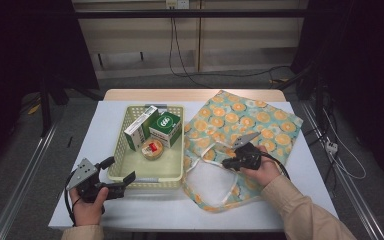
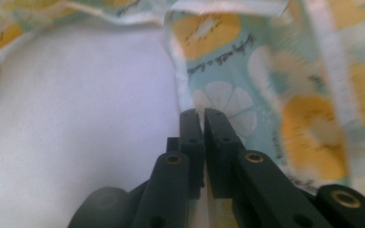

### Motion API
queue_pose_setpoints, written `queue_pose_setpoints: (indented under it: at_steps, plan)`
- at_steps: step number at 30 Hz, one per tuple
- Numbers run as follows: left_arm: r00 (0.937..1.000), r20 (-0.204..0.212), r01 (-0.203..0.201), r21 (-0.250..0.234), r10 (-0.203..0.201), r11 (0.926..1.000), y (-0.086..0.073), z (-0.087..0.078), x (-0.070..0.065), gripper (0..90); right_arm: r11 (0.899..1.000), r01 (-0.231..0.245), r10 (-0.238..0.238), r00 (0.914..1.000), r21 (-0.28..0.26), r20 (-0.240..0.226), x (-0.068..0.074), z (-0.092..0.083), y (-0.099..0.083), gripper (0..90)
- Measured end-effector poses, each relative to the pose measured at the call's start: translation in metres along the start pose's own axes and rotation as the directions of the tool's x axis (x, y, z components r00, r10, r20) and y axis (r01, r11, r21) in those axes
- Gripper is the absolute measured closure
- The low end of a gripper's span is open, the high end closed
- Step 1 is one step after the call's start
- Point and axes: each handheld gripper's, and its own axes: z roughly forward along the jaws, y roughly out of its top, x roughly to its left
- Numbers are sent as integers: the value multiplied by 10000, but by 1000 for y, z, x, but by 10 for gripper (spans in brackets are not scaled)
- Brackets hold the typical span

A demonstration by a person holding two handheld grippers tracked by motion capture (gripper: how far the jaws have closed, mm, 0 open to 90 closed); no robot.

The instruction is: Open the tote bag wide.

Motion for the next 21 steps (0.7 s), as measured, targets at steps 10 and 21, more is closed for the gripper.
queue_pose_setpoints:
  at_steps: [10, 21]
  plan:
    - [10000, 22, -13, -20, 13, 10000, 0, 0, -1, 38, 9978, -394, 365, 9979, -538, -535, -3, -17, 5, 900]
    - [10000, 46, -34, -31, 35, 10000, 1, 1, -1, 38, 9786, -1426, 1436, 9896, -1484, -40, -36, -40, 8, 900]
